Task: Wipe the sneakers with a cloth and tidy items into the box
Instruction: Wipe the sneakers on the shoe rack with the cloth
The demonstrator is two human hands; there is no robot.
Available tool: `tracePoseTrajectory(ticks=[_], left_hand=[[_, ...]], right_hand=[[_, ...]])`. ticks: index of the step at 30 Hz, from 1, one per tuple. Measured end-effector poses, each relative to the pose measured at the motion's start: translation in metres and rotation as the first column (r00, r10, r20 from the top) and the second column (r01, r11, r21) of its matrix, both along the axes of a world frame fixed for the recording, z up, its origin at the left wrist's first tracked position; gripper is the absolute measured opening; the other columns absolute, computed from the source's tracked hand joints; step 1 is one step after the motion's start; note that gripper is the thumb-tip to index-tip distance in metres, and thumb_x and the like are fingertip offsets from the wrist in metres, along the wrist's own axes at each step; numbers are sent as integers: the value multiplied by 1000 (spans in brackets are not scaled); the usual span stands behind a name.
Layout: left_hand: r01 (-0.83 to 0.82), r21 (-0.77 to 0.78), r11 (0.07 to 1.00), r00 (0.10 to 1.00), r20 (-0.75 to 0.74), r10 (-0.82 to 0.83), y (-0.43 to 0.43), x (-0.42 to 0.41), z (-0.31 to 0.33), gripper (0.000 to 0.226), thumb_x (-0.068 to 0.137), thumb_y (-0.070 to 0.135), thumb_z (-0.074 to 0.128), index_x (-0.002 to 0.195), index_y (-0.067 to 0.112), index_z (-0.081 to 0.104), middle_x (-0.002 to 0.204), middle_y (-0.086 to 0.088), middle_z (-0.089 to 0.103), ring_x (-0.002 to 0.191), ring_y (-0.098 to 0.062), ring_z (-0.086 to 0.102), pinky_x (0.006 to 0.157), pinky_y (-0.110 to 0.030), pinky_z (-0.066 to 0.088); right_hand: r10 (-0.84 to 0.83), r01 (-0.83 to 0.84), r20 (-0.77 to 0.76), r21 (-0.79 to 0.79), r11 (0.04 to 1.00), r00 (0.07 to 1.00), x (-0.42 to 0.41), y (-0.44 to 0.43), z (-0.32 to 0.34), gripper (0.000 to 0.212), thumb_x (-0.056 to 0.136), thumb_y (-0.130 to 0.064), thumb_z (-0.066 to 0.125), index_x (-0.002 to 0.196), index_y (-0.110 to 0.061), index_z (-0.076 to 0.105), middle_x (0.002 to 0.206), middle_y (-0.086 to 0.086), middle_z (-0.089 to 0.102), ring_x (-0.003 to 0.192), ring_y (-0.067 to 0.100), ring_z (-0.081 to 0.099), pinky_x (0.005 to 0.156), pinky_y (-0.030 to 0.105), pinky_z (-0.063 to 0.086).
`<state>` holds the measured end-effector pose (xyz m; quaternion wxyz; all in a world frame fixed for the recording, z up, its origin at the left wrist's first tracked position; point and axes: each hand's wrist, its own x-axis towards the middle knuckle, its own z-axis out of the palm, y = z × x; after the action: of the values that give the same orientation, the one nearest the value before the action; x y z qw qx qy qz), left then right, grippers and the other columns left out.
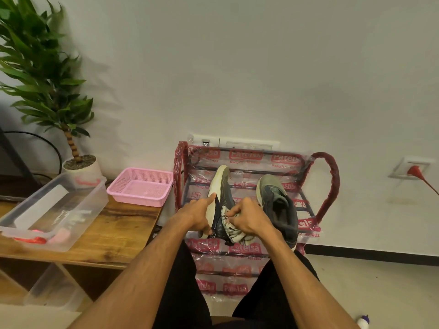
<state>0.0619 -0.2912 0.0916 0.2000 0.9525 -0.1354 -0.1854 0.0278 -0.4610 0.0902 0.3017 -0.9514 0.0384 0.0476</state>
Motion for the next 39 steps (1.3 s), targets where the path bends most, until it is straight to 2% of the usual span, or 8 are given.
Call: tracePoseTrajectory(ticks=[3,6,13,19,23,27,35,39], left_hand=[[5,7,1000,1000,-6,-5,-2,-1,2,114,72,12,82,153,33,6,139,-11,46,123,-31,48,103,-48,43],[8,32,999,1000,4,-8,-3,-1,1,114,72,12,82,153,34,5,141,-12,45,125,-31,47,104,-49,42],[31,72,997,999,12,-32,-4,1,1,118,70,9,83,153,33,2,140,-11,46,123,-31,49,101,-48,45],[48,128,991,997,51,-55,-9,-1,2,116,71,12,83,153,31,4,137,-14,48,121,-33,50,101,-48,45],[70,153,986,995,66,-81,-12,-1,3,114,72,13,82,154,29,4,139,-14,47,123,-32,50,102,-48,44],[33,58,998,999,37,-35,-3,4,-3,115,71,11,82,153,32,5,143,-13,45,126,-32,48,103,-47,43],[0,-35,999,1000,-24,-1,1,4,-3,118,67,14,85,153,35,6,138,-11,49,123,-30,49,106,-48,41],[-22,-57,998,999,-49,19,2,4,-5,119,67,13,85,152,38,6,135,-10,51,119,-29,51,105,-49,41]], right_hand=[[-99,105,93,-56,993,991,-3,9,-3,18,86,-12,66,99,-19,77,105,1,73,89,19,67,83,36,55],[-192,210,190,-81,974,963,-9,27,-17,24,87,-13,61,106,-19,75,112,3,69,90,22,66,81,39,56],[-208,208,246,26,978,947,-37,32,-32,24,91,-24,64,113,-19,72,117,0,58,106,19,60,92,35,49],[-277,294,270,-23,956,922,-33,39,-34,19,94,-21,59,106,-16,72,101,-1,49,92,22,61,82,38,52],[-382,385,240,36,922,893,-28,40,-32,13,90,-19,62,91,-19,74,99,2,63,81,19,64,75,38,57],[-388,372,215,113,921,896,-30,49,-33,13,87,-22,66,96,-23,76,100,-1,68,87,18,67,78,35,56],[-214,258,232,-179,949,949,-22,37,-28,22,93,-16,54,109,-13,69,119,7,55,97,30,62,83,42,49],[-286,337,243,-201,920,927,-13,12,-18,22,90,-15,55,102,-12,73,122,10,58,94,33,65,82,43,53]])
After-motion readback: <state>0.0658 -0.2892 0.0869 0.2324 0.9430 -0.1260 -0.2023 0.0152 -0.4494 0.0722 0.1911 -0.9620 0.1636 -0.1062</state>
